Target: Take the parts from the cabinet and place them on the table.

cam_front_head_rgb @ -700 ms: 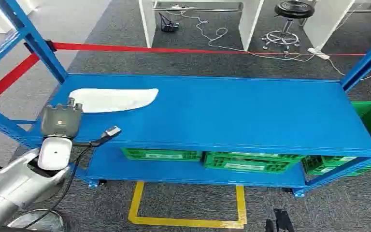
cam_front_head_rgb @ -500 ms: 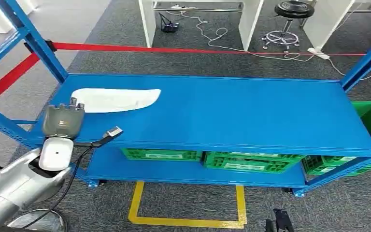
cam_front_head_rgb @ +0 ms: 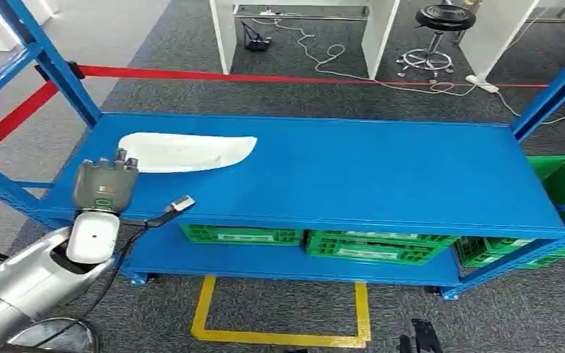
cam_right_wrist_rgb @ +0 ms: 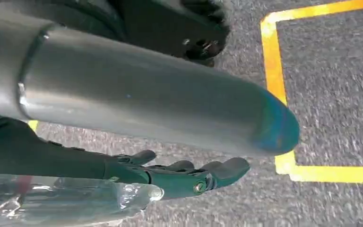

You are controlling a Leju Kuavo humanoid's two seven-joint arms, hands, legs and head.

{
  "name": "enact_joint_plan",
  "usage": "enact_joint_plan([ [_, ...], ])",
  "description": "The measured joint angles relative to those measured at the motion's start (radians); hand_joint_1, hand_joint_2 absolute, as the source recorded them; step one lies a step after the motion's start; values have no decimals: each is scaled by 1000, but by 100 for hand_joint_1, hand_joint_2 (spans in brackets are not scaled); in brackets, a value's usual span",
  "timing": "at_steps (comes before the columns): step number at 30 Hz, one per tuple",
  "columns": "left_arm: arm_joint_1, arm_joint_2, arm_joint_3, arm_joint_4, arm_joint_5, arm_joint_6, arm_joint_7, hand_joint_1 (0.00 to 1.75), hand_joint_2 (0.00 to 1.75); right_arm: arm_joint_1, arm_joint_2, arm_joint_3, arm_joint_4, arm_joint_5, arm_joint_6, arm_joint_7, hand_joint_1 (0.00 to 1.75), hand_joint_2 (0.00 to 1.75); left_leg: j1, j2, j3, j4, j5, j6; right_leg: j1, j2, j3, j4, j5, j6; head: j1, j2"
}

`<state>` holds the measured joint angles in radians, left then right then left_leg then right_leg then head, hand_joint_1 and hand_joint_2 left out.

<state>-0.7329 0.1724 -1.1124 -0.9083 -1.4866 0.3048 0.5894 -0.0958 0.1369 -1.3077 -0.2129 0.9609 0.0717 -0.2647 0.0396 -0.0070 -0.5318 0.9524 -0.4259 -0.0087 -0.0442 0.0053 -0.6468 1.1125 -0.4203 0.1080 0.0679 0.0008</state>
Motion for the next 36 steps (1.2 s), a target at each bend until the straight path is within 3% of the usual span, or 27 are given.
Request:
enact_joint_plan([
  [1, -1, 0, -2, 0, 0, 0, 0, 175, 175, -1, 0, 2, 0, 0, 0, 0, 0, 0, 7, -1, -5, 17, -9, -14, -7, 1, 34, -72, 10, 18, 0, 0],
  [2, -2, 2, -2, -1, 0, 0, 1, 175, 175, -4, 5, 3, 3, 0, 0, 0, 0, 0, -3, -2, -19, 31, -15, -28, 1, 13, 50, -70, -13, 21, 8, 0],
  [3, -1, 3, -3, -1, 0, 1, 1, 175, 175, -7, 5, 5, 3, 1, 0, 0, 0, 0, -1, -5, -31, 47, -12, -32, -2, 16, 34, -64, -10, -15, 11, 1],
  [4, 1, 5, -3, -2, 0, 2, 1, 175, 175, -5, 4, 5, 3, 2, 0, 1, 0, 0, -4, -5, -34, 44, -6, -37, -2, 15, 24, -58, -9, -26, -2, 0],
  [6, 6, 7, -7, -2, 0, 5, 2, 175, 175, -2, 3, 5, 3, 3, -1, 1, 0, 0, 0, -5, -44, 41, 2, -45, 3, 15, 12, -50, -4, -44, -3, 0],
  [7, 7, 8, -8, -2, 0, 8, 2, 175, 175, -4, 3, 5, 3, 4, -1, 1, 0, 0, 3, -2, -48, 49, -13, -46, 4, 14, 8, -52, 1, -57, -7, 0],
  [8, 9, 10, -8, -2, 0, 10, 2, 175, 175, -5, 3, 5, 3, 5, -1, 1, 0, 0, 1, 1, -63, 87, -52, -43, 6, 15, 2, -52, 6, -66, -8, 0],
  [10, 10, 14, -6, -2, 0, 11, 2, 175, 175, -4, 3, 6, 3, 7, -1, 1, 0, 0, -8, 1, -130, 253, -151, -39, 12, 14, -14, -52, 16, -79, -11, 0],
  [11, 13, 15, -6, -2, 0, 11, 2, 175, 175, -4, 3, 6, 3, 8, -1, 1, 0, 0, -12, 1, -161, 332, -186, -34, 16, 11, -21, -52, 21, -84, -11, 0],
  [12, 17, 17, -6, -2, 0, 11, 2, 175, 175, -4, 3, 6, 3, 8, -1, 1, 0, 0, -15, 1, -172, 370, -198, -28, 20, 10, -29, -52, 28, -87, -11, 0],
  [13, 19, 18, -6, -2, 0, 11, 2, 175, 175, -4, 3, 6, 3, 9, -1, 1, 0, 0, -20, 1, -160, 359, -186, -21, 23, 8, -37, -52, 35, -90, -12, 0],
  [14, 19, 18, -6, -2, 0, 12, 2, 175, 175, -4, 3, 6, 3, 9, -1, 1, 0, 0, -25, 1, -129, 312, -160, -11, 27, 8, -44, -52, 42, -91, -11, 0],
  [16, 17, 18, -3, -3, 0, 13, 2, 175, 175, -6, 3, 6, 3, 9, -1, 1, 0, 0, -38, 1, -16, 135, -95, 15, 30, 7, -56, -53, 58, -88, -11, 0],
  [17, 14, 19, 0, -3, 0, 13, 2, 175, 175, -6, 3, 6, 3, 10, -1, 1, 0, 0, -46, 5, 23, 72, -99, 25, 31, 7, -59, -52, 65, -84, -11, 0],
  [19, 15, 19, 1, -8, 0, 16, 2, 175, 175, -5, 2, 7, 3, 11, -1, 1, 0, 0, -48, 7, 12, 61, -86, 4, 33, 3, -66, -57, 82, -72, -9, 0],
  [21, 25, 22, 1, -8, 0, 16, 0, 175, 175, -4, 2, 7, 3, 12, -1, 1, 0, 0, -53, 6, 4, 60, -66, 14, 29, 2, -64, -76, 106, -58, -10, 0],
  [22, 25, 23, 1, -8, 0, 16, 0, 175, 175, -4, 1, 7, 3, 12, -1, 1, 0, 0, -43, 7, -1, 48, -48, 20, 28, 3, -73, -76, 107, -52, -11, 0],
  [23, 25, 26, 3, -8, 0, 16, 0, 175, 175, -2, -1, 7, 3, 13, 0, 1, 0, 0, -43, 9, -14, 48, -36, 25, 29, 2, -89, -56, 60, -49, -11, 0],
  [24, 25, 25, 5, -9, 0, 16, -2, 175, 175, -1, 0, 7, 3, 11, -1, 2, 0, 0, -42, 8, -27, 48, -25, 33, 29, 2, -102, -3, -1, -47, -8, 0],
  [25, 29, 25, 7, -9, 0, 17, -6, 175, 175, -2, 0, 7, 3, 10, -2, 6, 0, 0, -42, 7, -40, 48, -13, 33, 28, 2, -119, 80, -64, -43, -6, 0],
  [26, 34, 26, 8, -9, 0, 16, -6, 175, 175, -4, 0, 7, 3, 9, -4, 10, 0, 0, -43, 7, -54, 49, -2, 34, 29, 2, -137, 161, -106, -41, -8, 0],
  [27, 38, 27, 9, -9, 0, 16, -6, 175, 175, -5, -1, 7, 3, 8, -7, 11, 0, 0, -43, 7, -68, 49, 8, 33, 30, 2, -142, 215, -122, -38, -6, 0],
  [29, 44, 28, 10, -9, 0, 16, -6, 175, 175, -4, -1, 7, 3, 8, -11, 13, 0, 0, -43, 7, -94, 50, 28, 29, 30, 2, -97, 204, -86, -38, -6, 0],
  [31, 44, 29, 15, -9, 0, 16, -6, 175, 175, -6, -2, 7, 3, 8, -13, 13, 0, 0, -41, 6, -118, 51, 49, 22, 28, 1, 28, 50, -33, -40, -7, 0],
  [32, 44, 29, 19, -9, 0, 16, -6, 175, 175, -10, -2, 7, 3, 8, -13, 13, 0, 0, -42, 6, -125, 53, 58, 15, 28, 2, 82, -39, -78, -42, -7, 0],
  [33, 44, 31, 25, -10, 0, 17, -6, 175, 175, -12, -2, 7, 3, 7, -13, 13, 0, 0, -45, 6, -131, 54, 64, 9, 34, 5, 111, -79, -86, -47, -8, 0],
  [36, 43, 31, 24, -11, 0, 18, -6, 175, 175, -9, -2, 8, 3, 6, -13, 14, 0, 0, -40, 6, -130, 38, 94, -7, 41, 7, 95, -76, -66, -75, -10, 0],
])
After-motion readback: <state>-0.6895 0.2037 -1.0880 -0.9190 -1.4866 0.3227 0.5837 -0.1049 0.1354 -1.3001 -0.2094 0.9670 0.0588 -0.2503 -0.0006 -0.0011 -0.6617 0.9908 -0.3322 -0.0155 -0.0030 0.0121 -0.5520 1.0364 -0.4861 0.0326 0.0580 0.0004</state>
